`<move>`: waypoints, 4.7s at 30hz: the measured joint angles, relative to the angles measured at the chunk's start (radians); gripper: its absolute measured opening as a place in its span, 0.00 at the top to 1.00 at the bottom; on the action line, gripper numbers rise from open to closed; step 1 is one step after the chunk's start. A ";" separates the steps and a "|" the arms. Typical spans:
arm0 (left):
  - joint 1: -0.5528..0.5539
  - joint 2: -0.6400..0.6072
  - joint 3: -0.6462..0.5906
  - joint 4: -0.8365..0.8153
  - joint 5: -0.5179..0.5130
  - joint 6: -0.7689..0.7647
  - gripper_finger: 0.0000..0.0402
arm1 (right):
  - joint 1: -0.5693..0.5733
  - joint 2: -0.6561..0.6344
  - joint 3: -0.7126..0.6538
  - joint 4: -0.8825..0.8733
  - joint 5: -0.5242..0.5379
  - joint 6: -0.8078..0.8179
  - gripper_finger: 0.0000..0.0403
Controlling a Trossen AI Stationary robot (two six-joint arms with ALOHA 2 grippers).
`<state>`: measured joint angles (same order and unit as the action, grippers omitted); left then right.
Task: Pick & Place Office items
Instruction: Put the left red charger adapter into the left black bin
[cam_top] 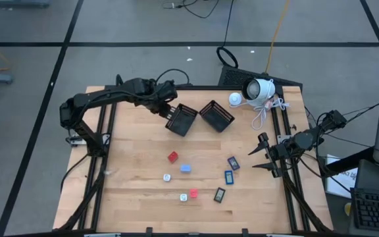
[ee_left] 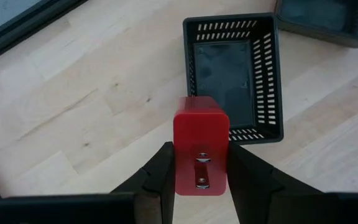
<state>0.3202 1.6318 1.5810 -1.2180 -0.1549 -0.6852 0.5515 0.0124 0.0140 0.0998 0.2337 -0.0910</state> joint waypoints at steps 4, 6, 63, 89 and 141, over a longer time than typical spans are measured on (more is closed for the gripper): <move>-0.002 0.000 0.000 0.099 0.055 0.019 0.72 | 0.000 0.000 0.000 0.000 0.000 0.000 0.44; -0.004 0.000 0.000 0.178 0.101 0.054 0.72 | 0.000 0.000 0.000 0.000 0.000 0.000 0.44; -0.511 -0.010 0.001 1.422 0.910 0.370 0.72 | 0.000 0.000 0.000 0.000 0.000 0.000 0.44; -0.456 -0.010 0.000 0.935 -0.368 0.574 0.72 | 0.000 0.000 0.000 0.000 0.000 0.000 0.44; 0.127 0.143 0.000 0.454 0.015 0.211 0.72 | 0.000 0.000 0.000 0.000 0.000 0.000 0.44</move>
<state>0.4477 1.7752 1.5810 -0.7636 -0.1395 -0.4740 0.5514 0.0124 0.0143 0.0998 0.2337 -0.0910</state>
